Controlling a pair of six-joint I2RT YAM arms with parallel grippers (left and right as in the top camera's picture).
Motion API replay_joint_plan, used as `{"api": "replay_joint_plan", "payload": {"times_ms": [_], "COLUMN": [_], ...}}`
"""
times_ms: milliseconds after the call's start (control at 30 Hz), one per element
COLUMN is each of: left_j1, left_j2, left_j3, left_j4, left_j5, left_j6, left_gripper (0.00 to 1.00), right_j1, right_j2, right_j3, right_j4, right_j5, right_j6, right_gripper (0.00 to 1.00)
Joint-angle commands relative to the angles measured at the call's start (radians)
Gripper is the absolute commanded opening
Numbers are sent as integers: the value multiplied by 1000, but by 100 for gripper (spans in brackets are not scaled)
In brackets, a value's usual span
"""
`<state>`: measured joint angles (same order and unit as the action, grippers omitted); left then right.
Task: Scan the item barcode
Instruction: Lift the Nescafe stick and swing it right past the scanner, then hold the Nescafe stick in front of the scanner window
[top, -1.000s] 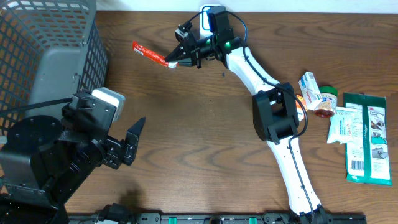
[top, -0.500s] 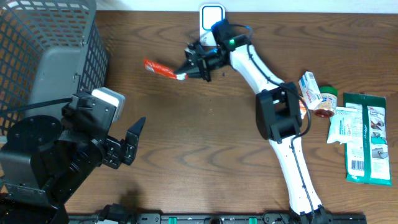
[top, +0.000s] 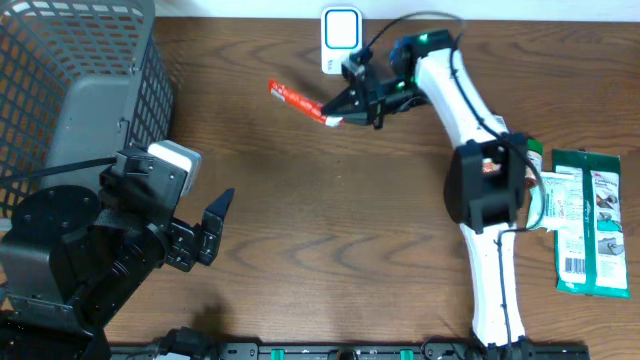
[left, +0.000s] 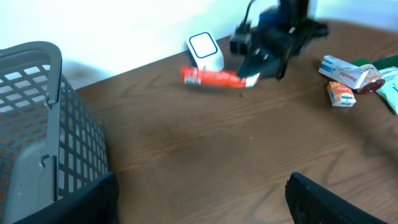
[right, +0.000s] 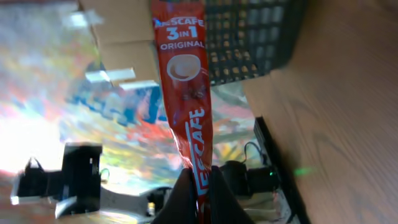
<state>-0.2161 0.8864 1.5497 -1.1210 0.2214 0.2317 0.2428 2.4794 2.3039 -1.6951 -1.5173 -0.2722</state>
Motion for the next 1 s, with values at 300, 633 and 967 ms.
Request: {"api": "replay_joint_plan", "payload": {"times_ms": [300,633,967], "left_j1": [2,2,2], "left_j2": [-1,-1,-1], "left_j3": [5,5,5], "left_j4": [-1,-1,0], "left_j5": [-6,-6,-6], "left_j6": [-5,-5,-5], "left_gripper": [85,86,86], "right_j1": [-223,-267,-243], "right_j2": [-361,-361,-361], "right_j3": [-447,-547,-526], "right_j4": [307,316,539], "right_j5": [-43,-43,180], "right_j6": [221,223,205], "right_gripper": [1,1,1]}}
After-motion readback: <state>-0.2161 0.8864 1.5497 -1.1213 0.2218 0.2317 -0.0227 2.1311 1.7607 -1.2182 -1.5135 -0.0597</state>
